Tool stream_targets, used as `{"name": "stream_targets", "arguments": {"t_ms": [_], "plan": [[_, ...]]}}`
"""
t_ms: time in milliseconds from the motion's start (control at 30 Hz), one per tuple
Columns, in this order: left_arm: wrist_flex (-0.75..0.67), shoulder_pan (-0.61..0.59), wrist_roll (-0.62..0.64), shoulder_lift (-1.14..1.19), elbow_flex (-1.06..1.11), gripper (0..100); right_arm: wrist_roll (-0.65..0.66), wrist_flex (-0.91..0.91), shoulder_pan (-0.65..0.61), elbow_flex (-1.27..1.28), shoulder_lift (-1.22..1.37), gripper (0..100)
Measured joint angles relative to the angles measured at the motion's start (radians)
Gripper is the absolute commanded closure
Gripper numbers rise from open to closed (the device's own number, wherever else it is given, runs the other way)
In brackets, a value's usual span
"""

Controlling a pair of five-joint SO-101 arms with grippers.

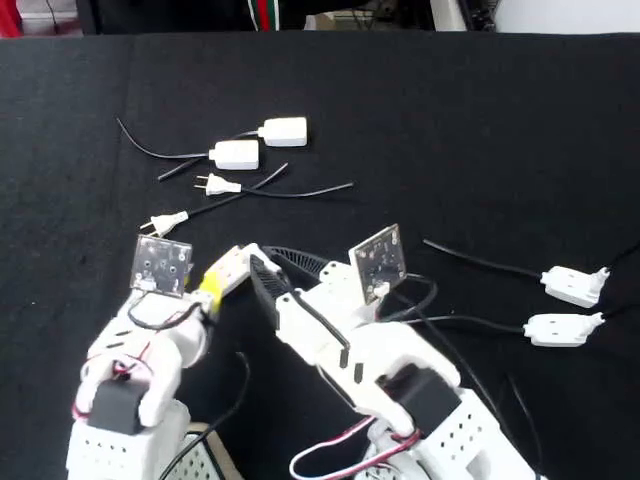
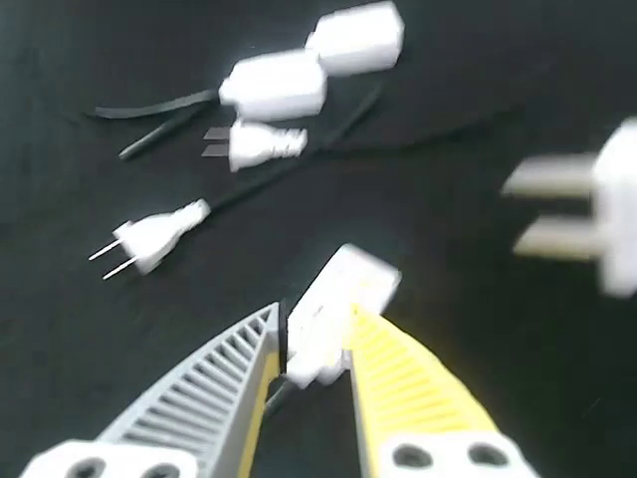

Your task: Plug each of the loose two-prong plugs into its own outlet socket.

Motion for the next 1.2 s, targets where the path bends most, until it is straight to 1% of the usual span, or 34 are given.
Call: {"name": "stream_targets", "arguments": {"t_ms": [67, 167, 300, 433, 533, 633, 733, 833, 1200], "plan": [[0.109, -0.081, -0.104, -0.002, -0.031, 88, 0.025, 0.006, 0.0, -0.035, 0.078, 98.7], [0.152, -0.242, -0.196, -0.002, -0.034, 88, 0.055, 0.008, 0.0, -0.114, 0.249, 98.7], [0.149, -0.434, -0.219, -0.006, 0.032, 88, 0.1, 0.011, 0.0, -0.249, 0.545, 98.7], [0.08, -0.582, -0.221, -0.002, 0.13, 88, 0.146, 0.011, 0.0, -0.4, 0.842, 98.7], [0.066, -0.655, -0.235, -0.002, 0.149, 88, 0.175, 0.011, 0.012, -0.509, 1.051, 98.7], [0.066, -0.684, -0.288, -0.002, 0.153, 88, 0.206, 0.032, 0.015, -0.603, 1.203, 98.7], [0.066, -0.686, -0.327, -0.002, 0.169, 88, 0.236, 0.092, 0.015, -0.689, 1.28, 98.7], [0.066, -0.686, -0.334, -0.002, 0.169, 88, 0.253, 0.124, 0.015, -0.753, 1.329, 98.7], [0.066, -0.686, -0.341, -0.002, 0.169, 88, 0.299, 0.133, 0.048, -0.947, 1.542, 98.7]]}}
